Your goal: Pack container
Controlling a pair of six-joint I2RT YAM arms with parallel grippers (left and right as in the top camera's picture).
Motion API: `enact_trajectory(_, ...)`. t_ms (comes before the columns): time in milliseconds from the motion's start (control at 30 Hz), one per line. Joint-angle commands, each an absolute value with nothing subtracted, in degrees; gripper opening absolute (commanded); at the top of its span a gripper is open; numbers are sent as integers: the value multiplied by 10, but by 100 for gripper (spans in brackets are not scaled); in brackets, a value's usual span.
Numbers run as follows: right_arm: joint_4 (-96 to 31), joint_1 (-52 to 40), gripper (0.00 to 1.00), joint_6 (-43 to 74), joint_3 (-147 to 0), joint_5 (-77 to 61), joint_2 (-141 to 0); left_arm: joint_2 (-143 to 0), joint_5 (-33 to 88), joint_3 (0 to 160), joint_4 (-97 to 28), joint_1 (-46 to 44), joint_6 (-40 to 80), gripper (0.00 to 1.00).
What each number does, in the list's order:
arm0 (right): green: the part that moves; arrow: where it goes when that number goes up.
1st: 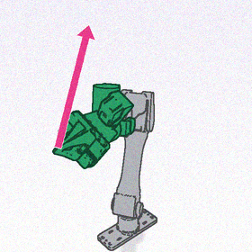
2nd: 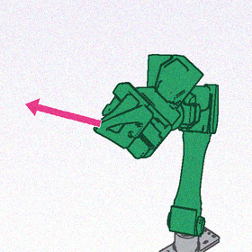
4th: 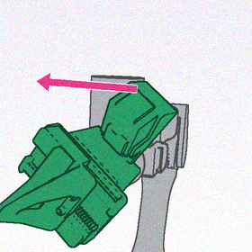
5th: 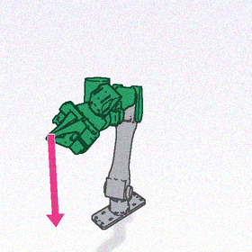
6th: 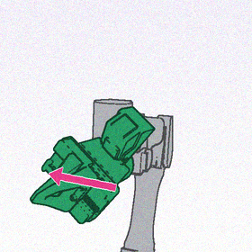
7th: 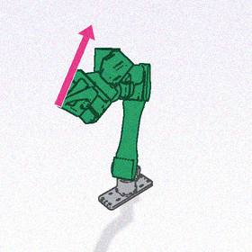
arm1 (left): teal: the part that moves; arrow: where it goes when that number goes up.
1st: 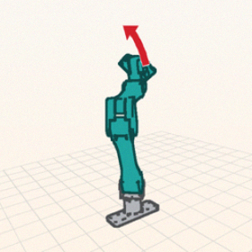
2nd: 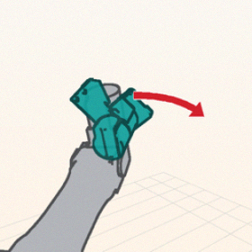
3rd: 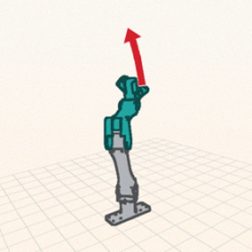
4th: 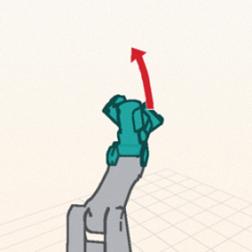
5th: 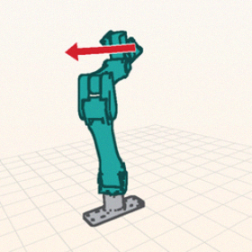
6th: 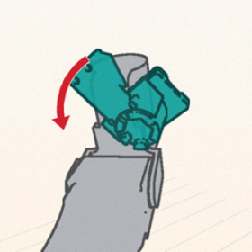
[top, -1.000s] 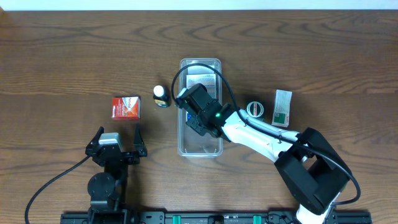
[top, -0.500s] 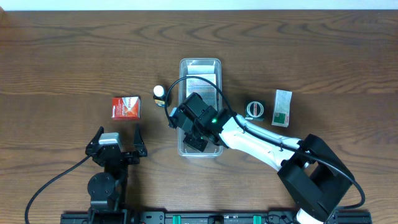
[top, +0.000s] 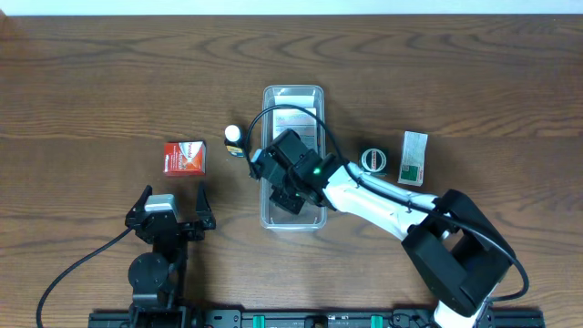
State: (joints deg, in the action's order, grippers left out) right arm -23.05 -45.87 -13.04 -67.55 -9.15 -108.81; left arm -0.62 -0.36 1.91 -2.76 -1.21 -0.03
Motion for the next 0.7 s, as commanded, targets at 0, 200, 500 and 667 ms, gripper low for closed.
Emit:
enact_trajectory(0, -220, -445, 1, -133, -682, -51, -1096, -4, -6, 2, -40, -9, -4, 98)
enact_trajectory(200, -197, -430, 1, -134, -682, -22, -1098, -4, -6, 2, -40, -9, -4, 98)
enact_trajectory(500, -186, -424, 1, -140, -682, 8, -1098, -4, -6, 2, -40, -9, -4, 98)
enact_trajectory(667, -157, -425, 1, -167, -683, 32, -1096, -4, -6, 2, -40, -9, -4, 98)
